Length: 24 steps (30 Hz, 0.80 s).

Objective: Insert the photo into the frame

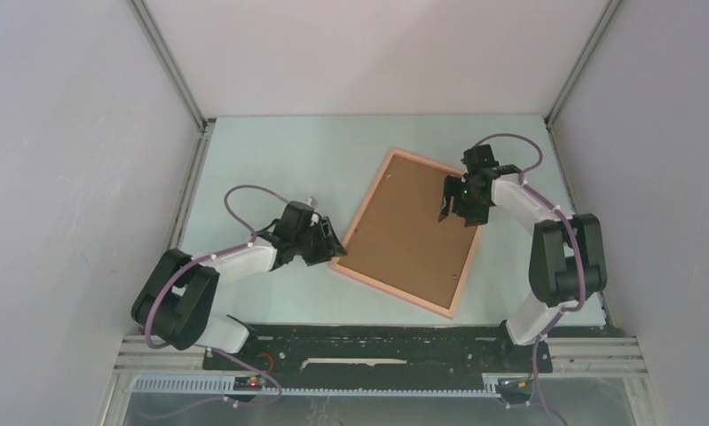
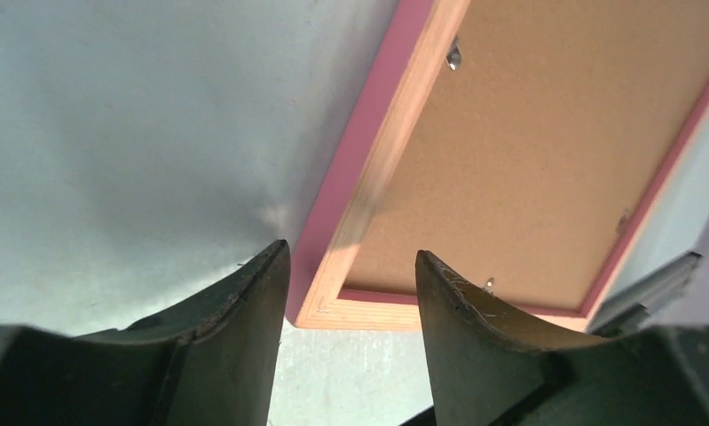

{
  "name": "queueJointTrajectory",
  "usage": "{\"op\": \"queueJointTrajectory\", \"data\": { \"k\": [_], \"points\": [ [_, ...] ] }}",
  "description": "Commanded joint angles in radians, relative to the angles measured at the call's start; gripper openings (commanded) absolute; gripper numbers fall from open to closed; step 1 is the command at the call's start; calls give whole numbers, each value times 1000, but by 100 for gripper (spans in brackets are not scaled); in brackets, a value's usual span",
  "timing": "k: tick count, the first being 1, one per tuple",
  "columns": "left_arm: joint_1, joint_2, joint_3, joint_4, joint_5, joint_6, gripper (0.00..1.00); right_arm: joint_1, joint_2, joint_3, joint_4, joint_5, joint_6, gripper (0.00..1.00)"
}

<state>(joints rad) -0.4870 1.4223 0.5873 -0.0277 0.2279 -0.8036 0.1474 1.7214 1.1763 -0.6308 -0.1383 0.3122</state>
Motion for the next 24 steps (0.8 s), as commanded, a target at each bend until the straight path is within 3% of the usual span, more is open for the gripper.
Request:
{"op": "queueJointTrajectory", "data": {
  "k": [1,7,13,18,24],
  "points": [
    [-4,-52,119,-204,-155,146,60,-25,-153,28,-139,169,-47,81],
    [16,51,300,-313,-117,222,67,-206,-143,24,-65,-3,-6,82],
    [9,163,326,-271,-90,149,66,-227,-10,82,19,78,201,92],
    [4,193,301,-251,-68,126,60,-212,69,116,54,169,278,81],
    [4,180,287,-240,-61,128,59,-198,129,130,52,197,232,73]
  ]
}}
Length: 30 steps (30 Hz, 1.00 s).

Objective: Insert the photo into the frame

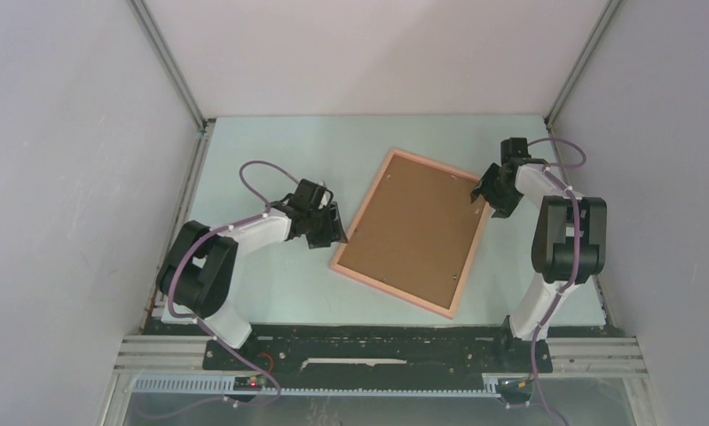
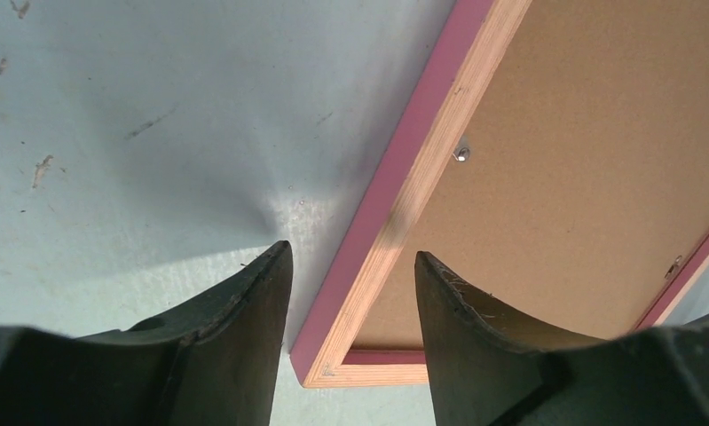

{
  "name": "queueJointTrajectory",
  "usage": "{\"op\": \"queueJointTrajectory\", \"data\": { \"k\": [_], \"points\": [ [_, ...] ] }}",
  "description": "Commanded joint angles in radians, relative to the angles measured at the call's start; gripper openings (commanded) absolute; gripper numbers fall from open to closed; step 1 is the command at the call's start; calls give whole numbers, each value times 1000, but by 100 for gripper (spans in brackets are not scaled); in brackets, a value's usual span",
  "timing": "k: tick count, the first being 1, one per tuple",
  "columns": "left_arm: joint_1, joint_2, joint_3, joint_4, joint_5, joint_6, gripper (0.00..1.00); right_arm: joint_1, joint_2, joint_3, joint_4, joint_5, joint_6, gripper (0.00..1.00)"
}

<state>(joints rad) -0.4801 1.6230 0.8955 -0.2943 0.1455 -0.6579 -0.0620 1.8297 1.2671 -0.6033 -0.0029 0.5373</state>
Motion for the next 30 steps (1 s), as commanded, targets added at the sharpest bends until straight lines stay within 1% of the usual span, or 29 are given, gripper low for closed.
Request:
{"op": "queueJointTrajectory", "data": {
  "k": [1,5,9,14,16,17,19,23,25,28,30],
  "points": [
    [-3,-19,-23,30,25,-21,59,14,29,40,25,69,-2,72],
    [-3,-8,-38,50,37,-38,59,12,66,53,20,97,-9,62],
    [-3,0,-56,65,43,-45,57,11,90,71,21,103,-9,59],
    [-3,0,-64,68,39,-48,57,16,115,89,-7,105,-1,47],
    [-3,-3,-63,67,40,-48,57,25,117,90,-24,112,4,38],
    [-3,-4,-63,68,39,-47,57,31,116,91,-30,114,5,37],
    [-3,-6,-60,63,37,-44,57,41,115,91,-32,105,4,37],
    [-3,-9,-59,61,36,-42,57,56,103,98,-38,99,-8,47],
    [-3,-8,-58,63,40,-42,56,57,95,100,-40,92,-18,50],
    [-4,-5,-57,64,46,-44,56,59,92,102,-44,91,-32,51],
    [-3,-9,-55,64,46,-43,56,60,100,103,-68,106,-33,49]
  ]
}}
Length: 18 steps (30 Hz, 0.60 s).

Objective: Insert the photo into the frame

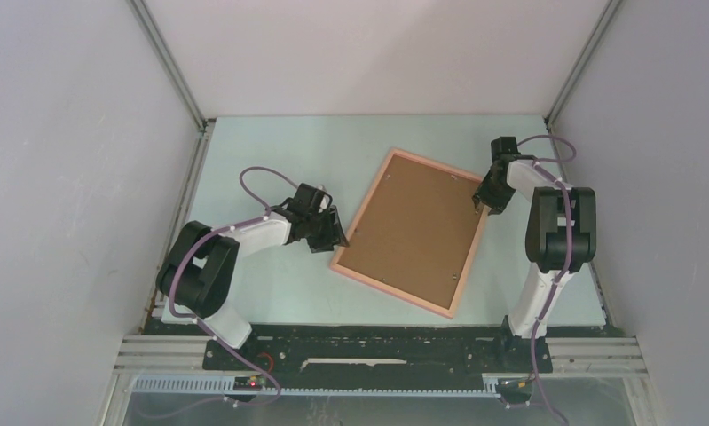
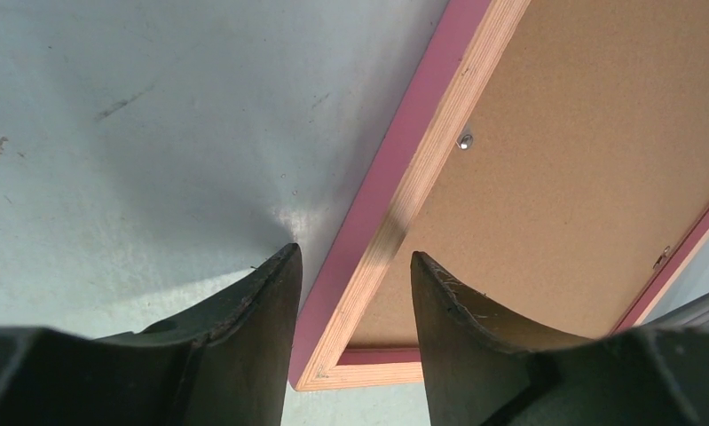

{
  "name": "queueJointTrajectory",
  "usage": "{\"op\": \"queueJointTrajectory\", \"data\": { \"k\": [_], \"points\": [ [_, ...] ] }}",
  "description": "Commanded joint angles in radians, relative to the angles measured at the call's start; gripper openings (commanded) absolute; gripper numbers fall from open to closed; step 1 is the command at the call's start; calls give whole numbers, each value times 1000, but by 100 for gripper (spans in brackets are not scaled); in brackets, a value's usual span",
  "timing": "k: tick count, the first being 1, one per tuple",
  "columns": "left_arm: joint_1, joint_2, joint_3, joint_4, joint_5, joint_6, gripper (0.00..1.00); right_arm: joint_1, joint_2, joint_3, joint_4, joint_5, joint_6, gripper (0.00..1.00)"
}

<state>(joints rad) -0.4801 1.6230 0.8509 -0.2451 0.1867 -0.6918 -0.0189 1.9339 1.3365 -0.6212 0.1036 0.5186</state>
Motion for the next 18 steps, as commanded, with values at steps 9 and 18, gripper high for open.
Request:
{"op": "queueJointTrajectory", "data": {
  "k": [9,18],
  "points": [
    [-3,-15,-9,9,-2,-8,56,69,-8,7,-71,16,6,42],
    [-3,0,-14,14,10,-15,56,101,-30,6,-78,43,-20,40]
  ]
}}
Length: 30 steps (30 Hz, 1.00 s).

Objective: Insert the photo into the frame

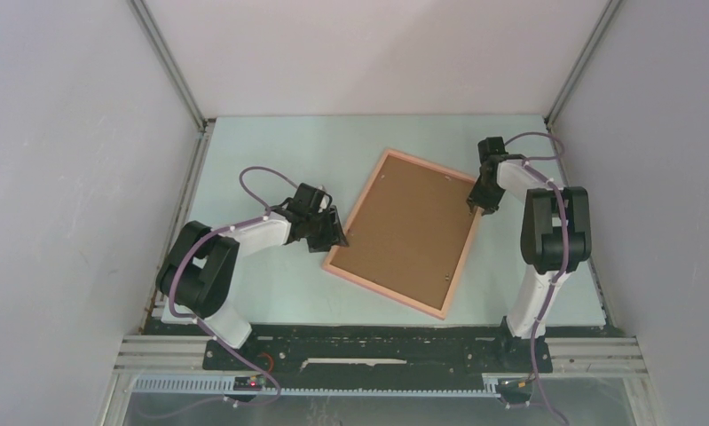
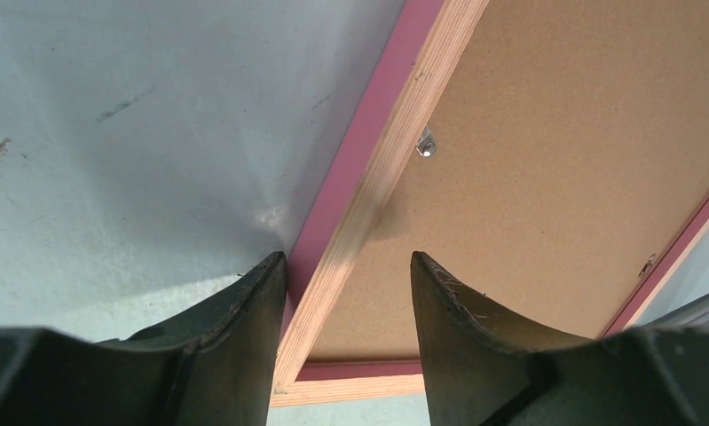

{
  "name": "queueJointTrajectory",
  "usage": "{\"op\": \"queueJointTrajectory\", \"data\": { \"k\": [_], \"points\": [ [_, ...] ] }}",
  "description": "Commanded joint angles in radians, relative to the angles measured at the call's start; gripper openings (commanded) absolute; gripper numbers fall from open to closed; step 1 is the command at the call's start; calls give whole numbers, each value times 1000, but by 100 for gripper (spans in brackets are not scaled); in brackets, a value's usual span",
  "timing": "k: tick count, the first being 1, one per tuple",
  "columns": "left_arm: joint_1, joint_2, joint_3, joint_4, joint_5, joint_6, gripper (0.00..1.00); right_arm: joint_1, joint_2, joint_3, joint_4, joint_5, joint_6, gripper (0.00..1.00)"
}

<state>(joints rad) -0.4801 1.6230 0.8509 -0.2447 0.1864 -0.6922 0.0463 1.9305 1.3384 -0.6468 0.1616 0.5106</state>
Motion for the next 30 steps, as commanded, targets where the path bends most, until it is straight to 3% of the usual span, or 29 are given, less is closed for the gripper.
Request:
{"op": "queueJointTrajectory", "data": {
  "k": [1,7,10,16,17,19,20,24,30],
  "points": [
    [-3,0,-15,14,12,-15,56,35,-21,4,-54,-12,-13,38],
    [-2,0,-18,15,15,-16,56,35,-14,4,-50,-17,-14,17],
    [-2,-2,-20,15,17,-17,56,23,-23,5,-46,-48,-8,0],
    [0,-12,-13,4,24,-12,57,20,-107,-17,31,-120,-30,0],
    [1,-17,-11,-2,26,-5,59,19,-117,-17,48,-129,-45,6],
    [7,-26,-7,-23,17,9,63,9,-125,-7,61,-149,-66,42],
    [13,-26,-11,-30,13,13,64,0,-124,4,50,-176,-67,53],
    [38,-4,-19,-28,56,19,65,-29,-107,9,45,-253,-57,62],
    [37,10,-67,41,146,-33,64,-23,-39,9,58,-345,-31,63]
  ]
}}
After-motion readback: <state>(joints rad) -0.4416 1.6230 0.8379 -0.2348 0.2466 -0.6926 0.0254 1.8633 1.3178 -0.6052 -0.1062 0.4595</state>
